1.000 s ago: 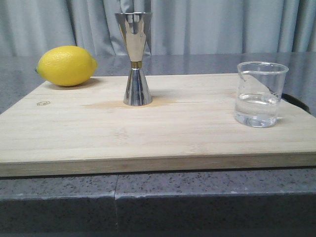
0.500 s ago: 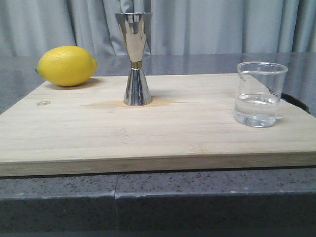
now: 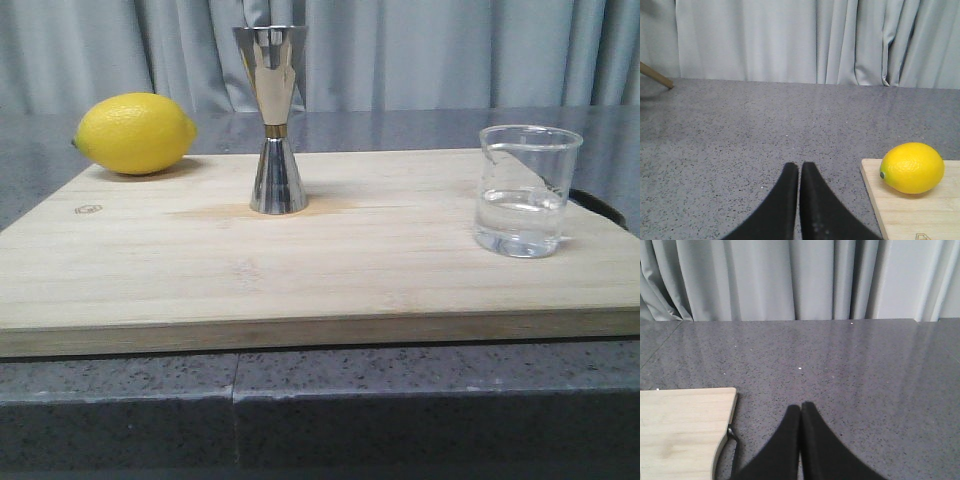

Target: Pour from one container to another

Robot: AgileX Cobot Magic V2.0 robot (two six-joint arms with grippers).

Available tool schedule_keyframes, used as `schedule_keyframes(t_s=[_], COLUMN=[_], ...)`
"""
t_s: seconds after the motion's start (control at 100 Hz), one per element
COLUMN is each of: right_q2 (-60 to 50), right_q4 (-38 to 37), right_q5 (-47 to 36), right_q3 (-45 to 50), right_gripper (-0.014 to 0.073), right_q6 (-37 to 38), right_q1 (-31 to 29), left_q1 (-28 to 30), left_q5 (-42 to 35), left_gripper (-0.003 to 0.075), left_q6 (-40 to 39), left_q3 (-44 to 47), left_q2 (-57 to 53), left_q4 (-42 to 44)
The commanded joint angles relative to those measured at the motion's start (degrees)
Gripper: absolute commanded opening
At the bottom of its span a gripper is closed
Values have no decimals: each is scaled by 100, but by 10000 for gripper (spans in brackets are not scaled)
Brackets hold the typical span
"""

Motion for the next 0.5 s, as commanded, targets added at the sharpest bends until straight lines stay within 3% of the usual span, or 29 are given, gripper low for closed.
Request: schedule_keyframes(t_s=[0.0,0.39,0.49], right_q2=[85,85,85], right_q4=[-12,-12,-12], right_q5=[-414,-411,-423], right_q3=[-190,-190,-190], right_gripper=[-71,-69,-1], right_q6=[-10,-10,-10], right_q1=[-17,-17,-17], left_q1=[-7,-7,-7], left_q5=[-496,-496,-496], left_gripper=[-19,-18,27], left_q6=[-1,-1,-1], left_q3=[-201,-201,-201], left_q2=[58,58,58], left_q4=[-44,-123,-101])
